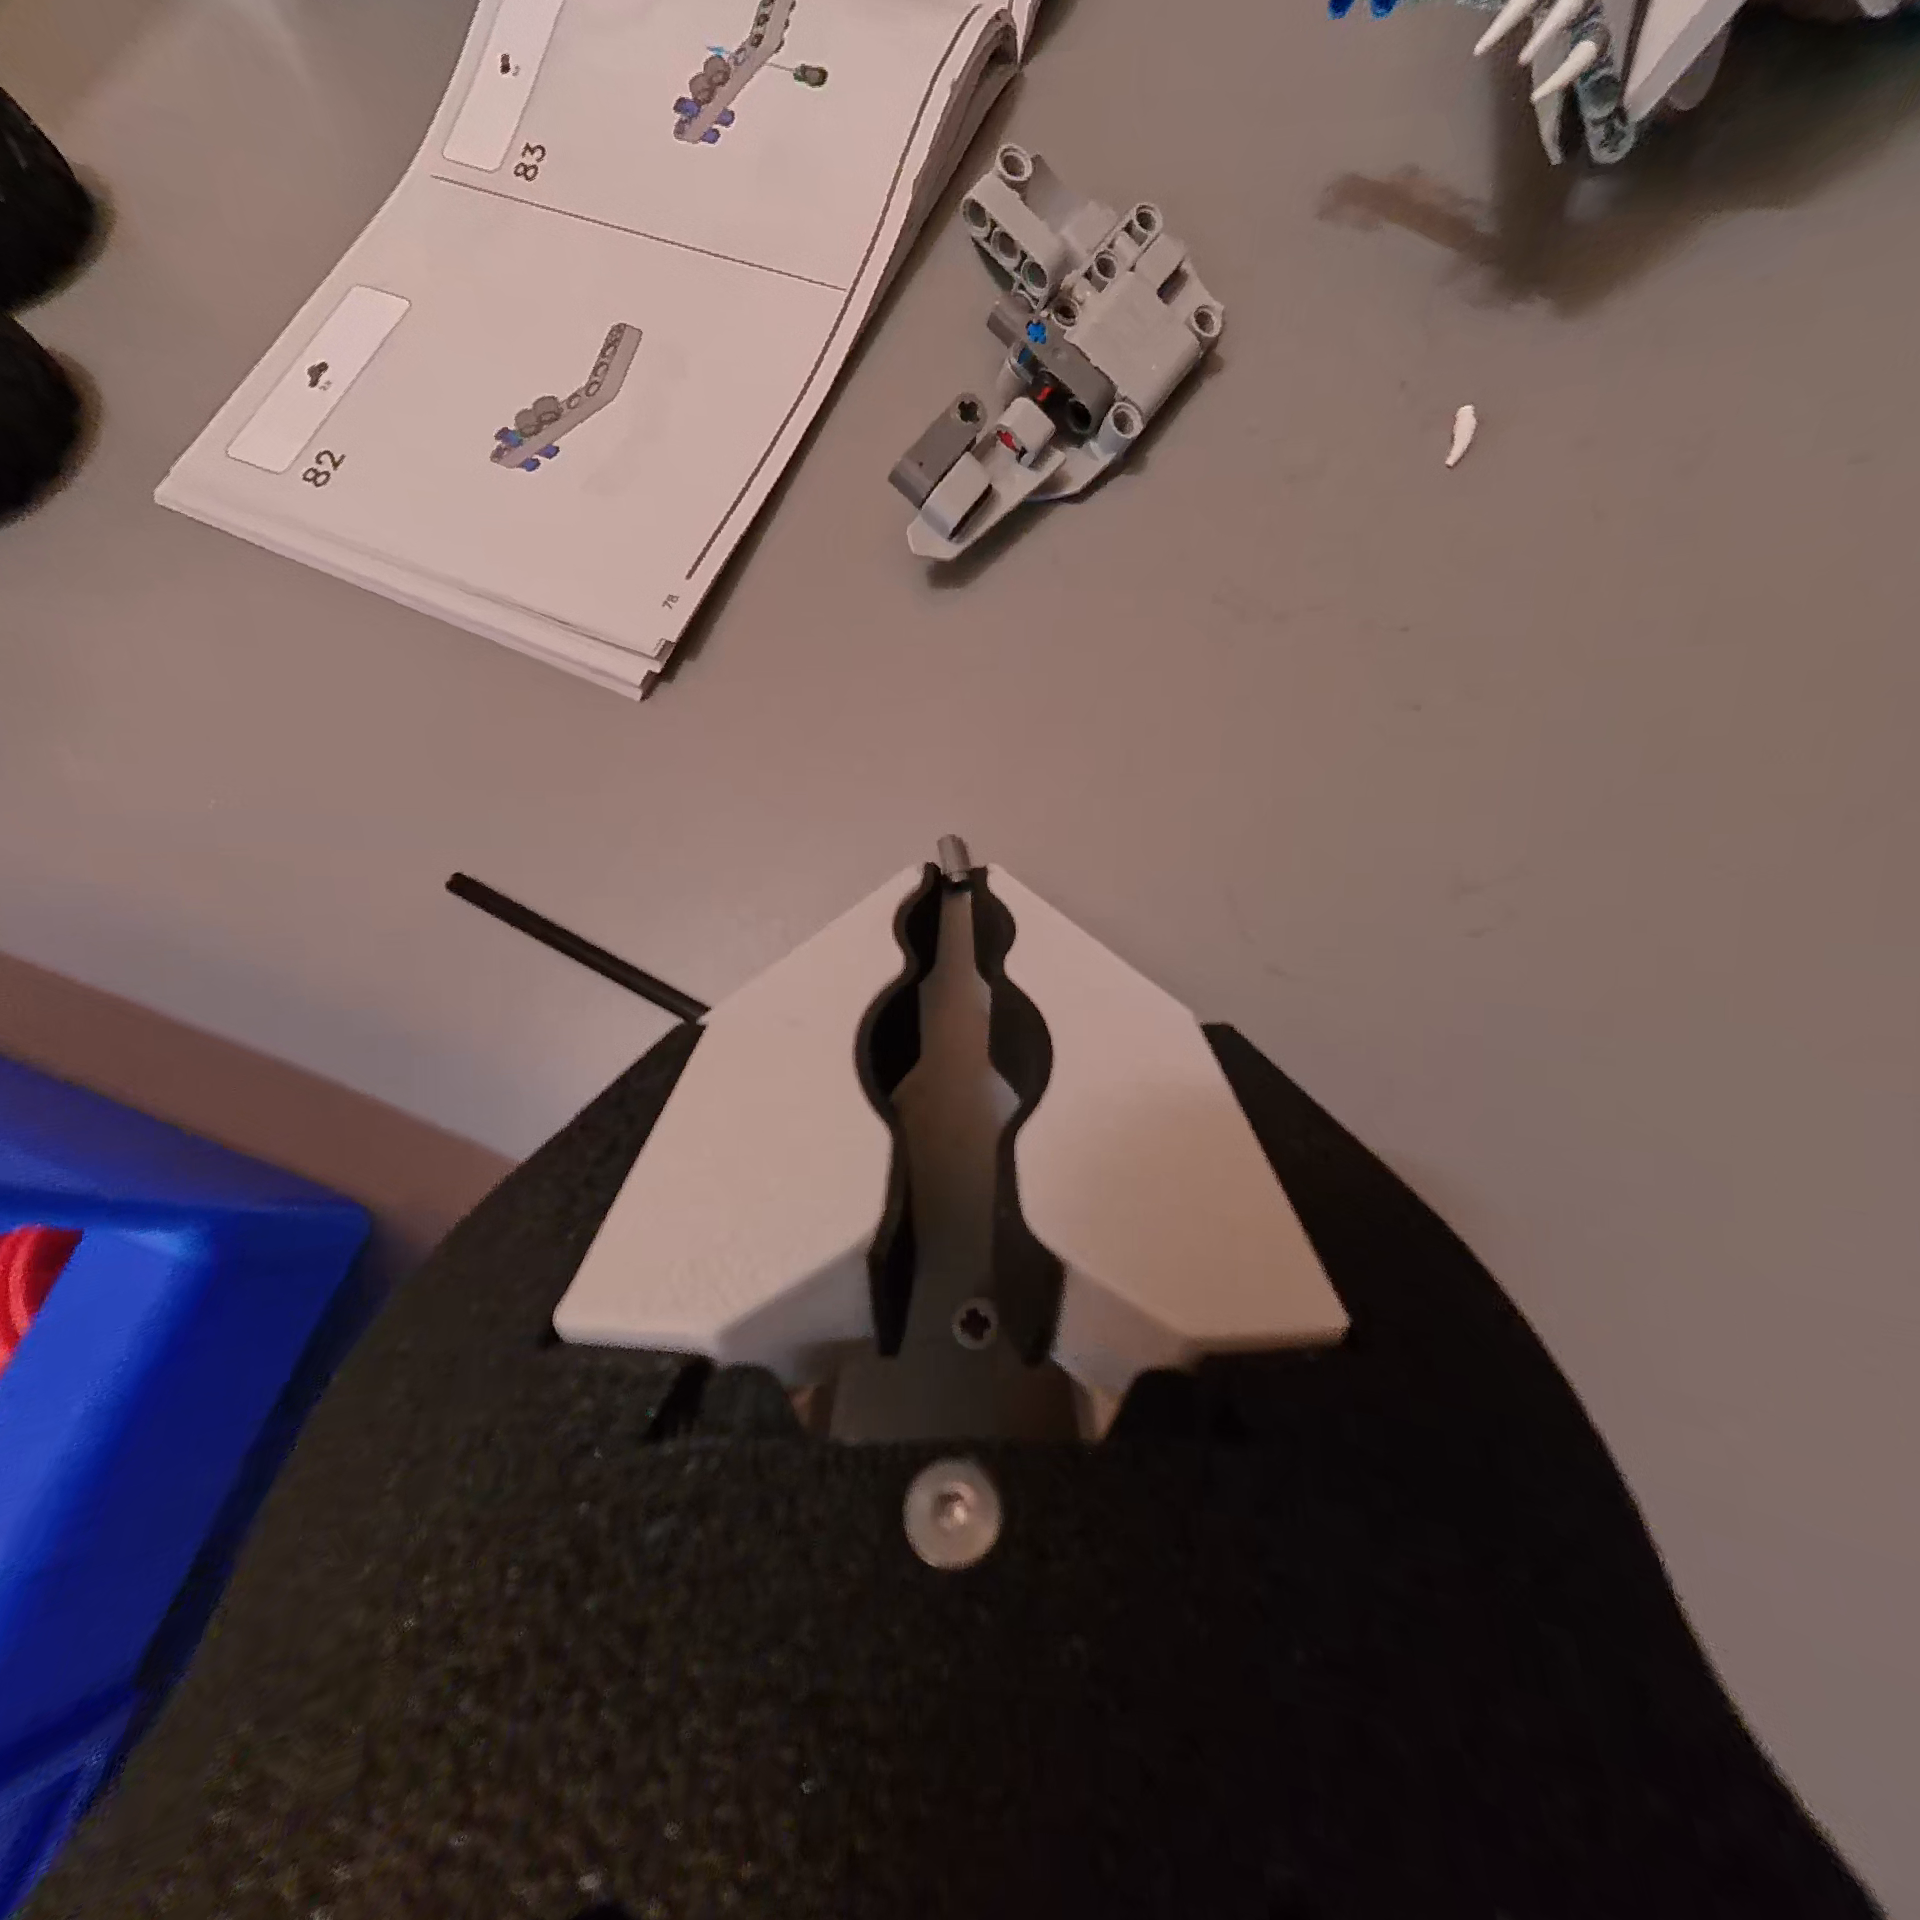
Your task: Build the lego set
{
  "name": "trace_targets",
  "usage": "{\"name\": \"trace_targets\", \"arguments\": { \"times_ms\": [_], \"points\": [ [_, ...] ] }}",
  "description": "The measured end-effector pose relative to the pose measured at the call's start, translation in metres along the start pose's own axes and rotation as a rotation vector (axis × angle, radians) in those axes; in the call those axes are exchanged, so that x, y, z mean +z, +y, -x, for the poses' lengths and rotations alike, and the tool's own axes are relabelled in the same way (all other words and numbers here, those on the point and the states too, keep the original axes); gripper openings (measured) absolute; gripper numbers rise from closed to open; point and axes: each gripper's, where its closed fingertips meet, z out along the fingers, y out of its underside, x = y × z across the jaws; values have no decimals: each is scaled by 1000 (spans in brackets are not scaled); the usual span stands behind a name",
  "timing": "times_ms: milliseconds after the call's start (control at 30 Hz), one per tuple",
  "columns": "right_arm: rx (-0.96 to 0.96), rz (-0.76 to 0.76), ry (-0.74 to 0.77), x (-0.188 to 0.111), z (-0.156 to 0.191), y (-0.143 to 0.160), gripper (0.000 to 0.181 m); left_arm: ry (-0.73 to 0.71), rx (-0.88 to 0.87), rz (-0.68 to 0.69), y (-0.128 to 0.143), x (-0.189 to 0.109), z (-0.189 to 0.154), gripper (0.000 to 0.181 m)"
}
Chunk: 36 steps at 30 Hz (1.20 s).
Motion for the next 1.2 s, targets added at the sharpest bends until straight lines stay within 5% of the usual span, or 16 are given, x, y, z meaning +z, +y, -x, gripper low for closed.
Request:
{"name": "trace_targets", "arguments": {
  "times_ms": [33,533,767,1033,1200],
  "points": [
    [1,0,-6,0,1,0,6,2,-10,0,0,0,0,3],
    [11,9,-7,1,0,1,6,-22,-75,15,-2,2,3,3],
    [-6,-7,-17,-1,3,-1,6,-148,158,53,-6,4,8,1],
    [-27,-68,-113,-7,17,-8,6,-96,483,-213,-100,27,-86,2],
    [-61,-72,-211,-11,32,-8,6,-143,634,-268,-122,46,-120,2]
  ]
}}
